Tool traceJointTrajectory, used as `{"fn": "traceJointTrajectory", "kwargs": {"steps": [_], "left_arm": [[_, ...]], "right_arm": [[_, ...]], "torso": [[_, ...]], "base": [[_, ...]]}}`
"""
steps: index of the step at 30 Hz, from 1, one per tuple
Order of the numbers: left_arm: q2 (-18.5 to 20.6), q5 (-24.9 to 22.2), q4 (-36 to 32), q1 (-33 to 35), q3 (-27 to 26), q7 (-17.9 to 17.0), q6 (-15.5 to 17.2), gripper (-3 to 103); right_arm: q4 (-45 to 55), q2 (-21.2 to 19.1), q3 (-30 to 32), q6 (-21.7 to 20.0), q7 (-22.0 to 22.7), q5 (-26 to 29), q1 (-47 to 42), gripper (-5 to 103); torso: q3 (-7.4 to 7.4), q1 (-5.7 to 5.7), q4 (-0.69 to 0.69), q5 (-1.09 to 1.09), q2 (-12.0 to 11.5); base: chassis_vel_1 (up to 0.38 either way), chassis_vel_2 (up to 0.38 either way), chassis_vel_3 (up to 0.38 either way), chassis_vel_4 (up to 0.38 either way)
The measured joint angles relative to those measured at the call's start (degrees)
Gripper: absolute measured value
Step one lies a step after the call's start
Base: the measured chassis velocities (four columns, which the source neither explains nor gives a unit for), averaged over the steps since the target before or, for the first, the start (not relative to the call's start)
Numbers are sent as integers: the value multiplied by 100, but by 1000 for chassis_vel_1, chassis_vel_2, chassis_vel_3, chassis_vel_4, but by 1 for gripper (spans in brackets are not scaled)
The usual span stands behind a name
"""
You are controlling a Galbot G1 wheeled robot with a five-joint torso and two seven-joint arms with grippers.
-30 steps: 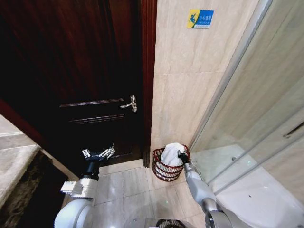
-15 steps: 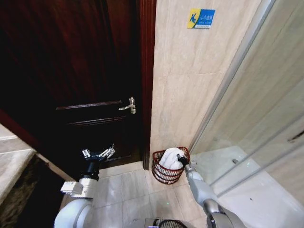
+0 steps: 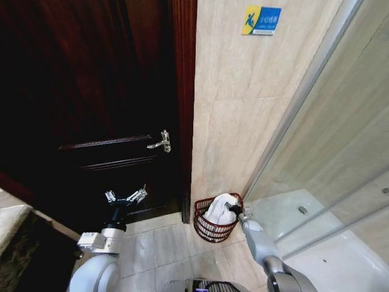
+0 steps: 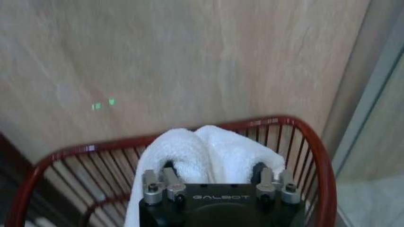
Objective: Discard the used towel into the hamper.
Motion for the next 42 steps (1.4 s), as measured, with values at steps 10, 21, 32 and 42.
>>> {"fn": "traceJointTrajectory", "kwargs": {"steps": [10, 21, 32, 42], "left_arm": [[0, 0, 0, -1, 0, 0, 0, 100], [0, 0, 0, -1, 0, 0, 0, 100], [0, 0, 0, -1, 0, 0, 0, 100], [0, 0, 0, -1, 0, 0, 0, 100]], "right_arm": [[-148, 110, -123, -818, 208, -884, 192, 97], [-291, 373, -100, -656, 254, -784, 262, 100], [936, 142, -103, -267, 103, 256, -754, 100], [4768, -183, -111, -353, 582, 1263, -2966, 100]], "torso": [[2, 6, 0, -1, -1], [1, 5, -1, -1, -1], [1, 5, -1, 0, -2], [1, 4, -1, -2, -1]], "base": [[0, 0, 0, 0], [0, 0, 0, 0], [0, 0, 0, 0], [0, 0, 0, 0]]}}
